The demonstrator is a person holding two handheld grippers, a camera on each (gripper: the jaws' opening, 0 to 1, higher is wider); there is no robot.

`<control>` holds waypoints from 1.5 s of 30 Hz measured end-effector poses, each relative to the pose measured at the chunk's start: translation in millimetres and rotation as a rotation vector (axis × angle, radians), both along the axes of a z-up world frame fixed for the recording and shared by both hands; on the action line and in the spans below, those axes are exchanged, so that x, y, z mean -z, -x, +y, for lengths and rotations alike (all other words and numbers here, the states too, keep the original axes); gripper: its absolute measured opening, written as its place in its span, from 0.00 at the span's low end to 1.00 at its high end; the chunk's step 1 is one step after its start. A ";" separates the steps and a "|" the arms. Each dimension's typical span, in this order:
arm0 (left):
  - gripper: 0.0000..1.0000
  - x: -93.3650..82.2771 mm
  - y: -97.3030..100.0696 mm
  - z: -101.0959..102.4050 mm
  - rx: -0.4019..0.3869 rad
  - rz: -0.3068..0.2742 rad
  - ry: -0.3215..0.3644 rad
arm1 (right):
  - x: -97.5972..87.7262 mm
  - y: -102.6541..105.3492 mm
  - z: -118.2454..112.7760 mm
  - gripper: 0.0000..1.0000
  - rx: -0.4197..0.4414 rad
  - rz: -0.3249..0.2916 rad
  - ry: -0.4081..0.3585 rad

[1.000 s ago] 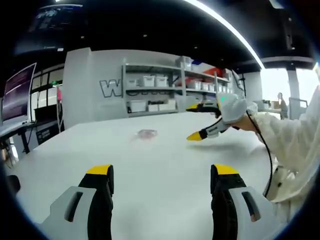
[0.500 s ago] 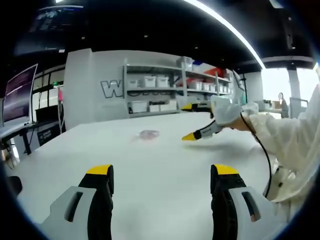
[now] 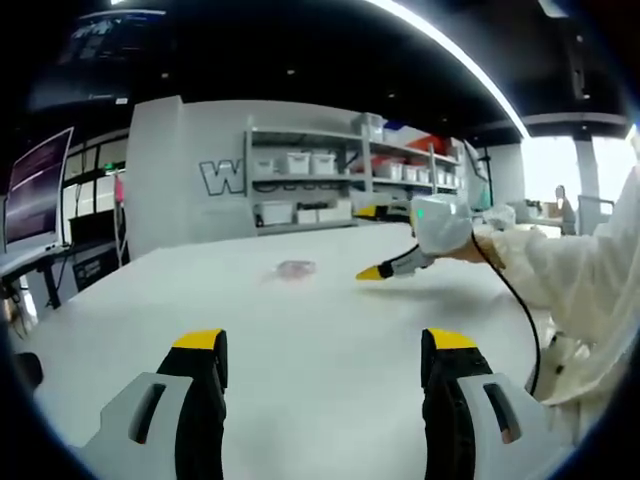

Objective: Open the resealable bag by pulling the two sides of the seal apart until the entire bag opening is separated and visibly accessible.

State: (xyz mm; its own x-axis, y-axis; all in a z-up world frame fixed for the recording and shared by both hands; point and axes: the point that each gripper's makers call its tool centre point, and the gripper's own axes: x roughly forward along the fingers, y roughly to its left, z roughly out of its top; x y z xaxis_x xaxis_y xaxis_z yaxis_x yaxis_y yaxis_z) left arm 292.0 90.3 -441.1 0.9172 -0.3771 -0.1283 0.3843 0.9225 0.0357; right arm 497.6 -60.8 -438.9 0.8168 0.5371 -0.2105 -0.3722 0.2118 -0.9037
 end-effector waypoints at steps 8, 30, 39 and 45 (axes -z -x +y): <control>0.79 1.7 -0.2 -1.8 0.003 0.005 -0.003 | 0.3 -5.2 6.3 0.68 -0.005 -0.008 -0.012; 0.79 0.0 -0.2 -0.8 0.002 0.003 0.003 | 3.5 -27.4 14.8 0.63 0.042 0.087 -0.199; 0.79 2.3 -1.3 -1.8 0.005 0.008 0.004 | 7.8 -29.3 24.2 0.63 0.034 0.127 -0.245; 0.79 0.4 -0.5 -1.7 0.007 0.005 0.014 | 8.9 -34.9 33.2 0.61 0.030 0.153 -0.275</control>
State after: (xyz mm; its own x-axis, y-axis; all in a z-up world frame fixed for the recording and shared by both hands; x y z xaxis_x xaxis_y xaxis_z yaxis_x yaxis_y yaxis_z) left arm 292.5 88.7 -441.5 0.9139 -0.3853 -0.1280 0.3909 0.9202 0.0208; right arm 532.5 -27.7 -447.8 0.8031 0.5674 -0.1819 -0.4891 0.4534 -0.7451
